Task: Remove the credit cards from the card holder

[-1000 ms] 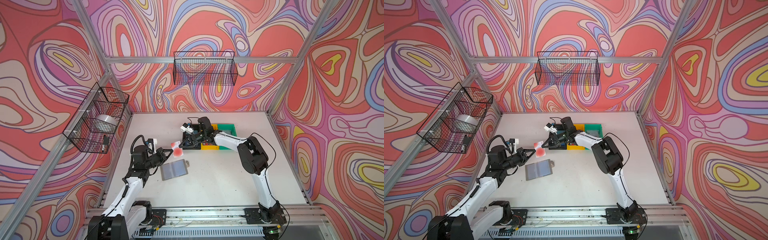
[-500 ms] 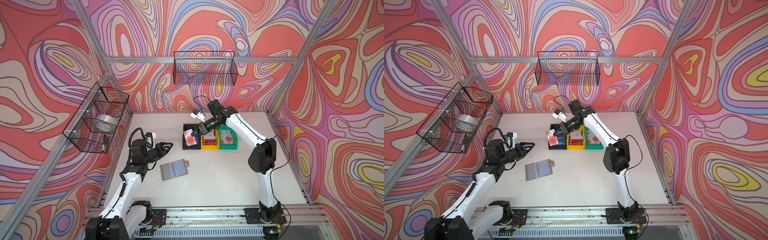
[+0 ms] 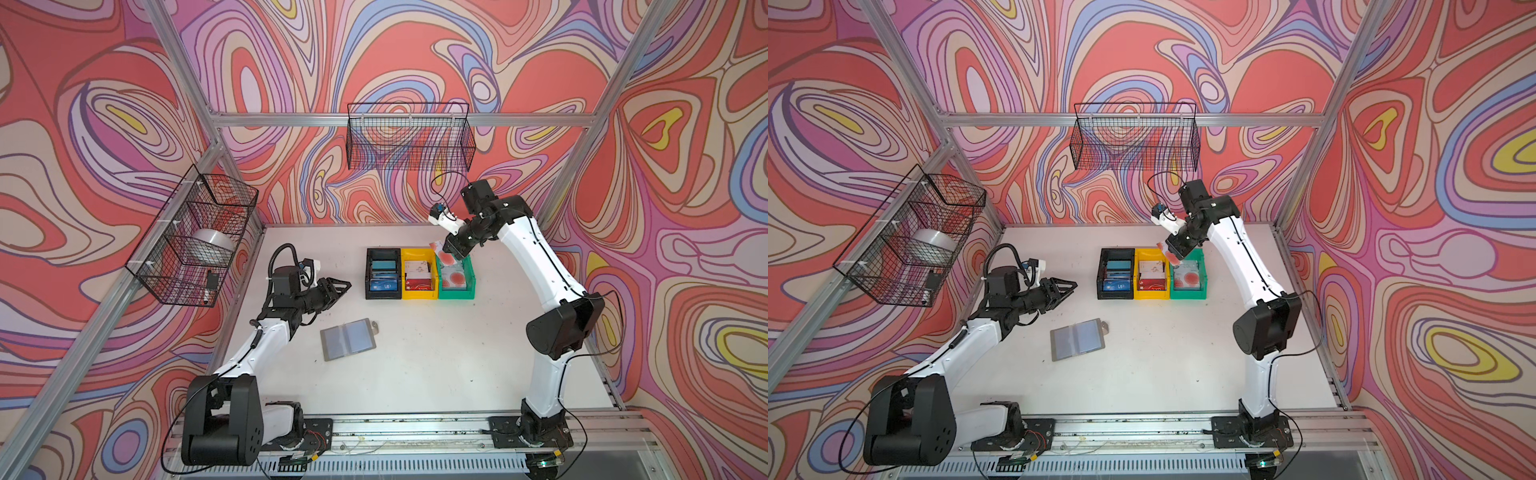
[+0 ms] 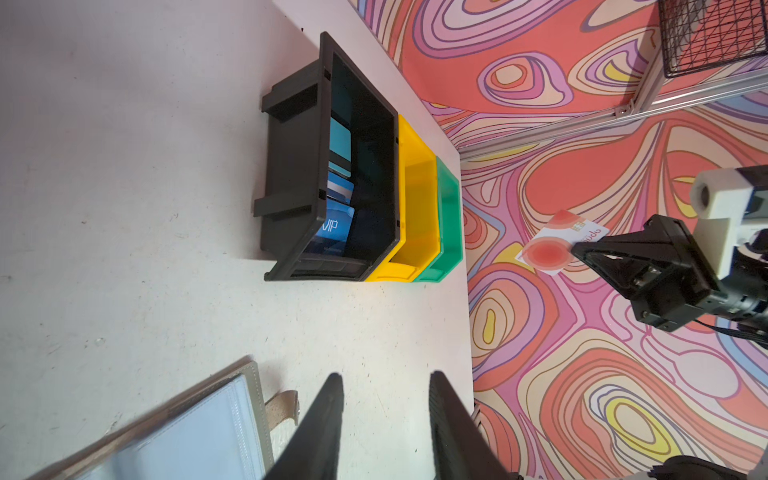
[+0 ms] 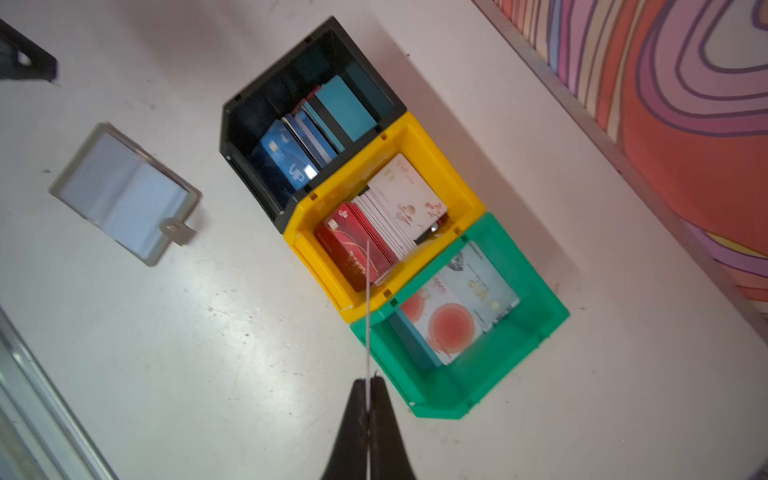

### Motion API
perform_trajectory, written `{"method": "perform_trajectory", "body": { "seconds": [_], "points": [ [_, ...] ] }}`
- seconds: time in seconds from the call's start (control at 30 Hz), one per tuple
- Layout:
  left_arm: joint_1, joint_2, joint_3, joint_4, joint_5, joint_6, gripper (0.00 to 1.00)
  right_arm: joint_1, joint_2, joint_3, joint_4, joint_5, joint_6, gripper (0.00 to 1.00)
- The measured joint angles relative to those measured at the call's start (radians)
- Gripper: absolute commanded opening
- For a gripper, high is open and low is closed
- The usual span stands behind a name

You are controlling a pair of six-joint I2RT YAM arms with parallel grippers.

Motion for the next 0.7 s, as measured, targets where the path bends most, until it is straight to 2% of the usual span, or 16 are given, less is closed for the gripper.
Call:
{"method": "perform_trajectory", "body": {
  "seconds": [0.33,0.7],
  "points": [
    [0.000,0.000,0.002,-0.001,0.000,0.006,0.38,-0.040,0.022,-0.094,0.029,0.180,-0.299,0.00],
    [0.000,0.000,0.002,-0.013,-0.011,0.006,0.38,-0.040,0.056,-0.247,0.060,0.217,-0.402,0.00]
  ]
}}
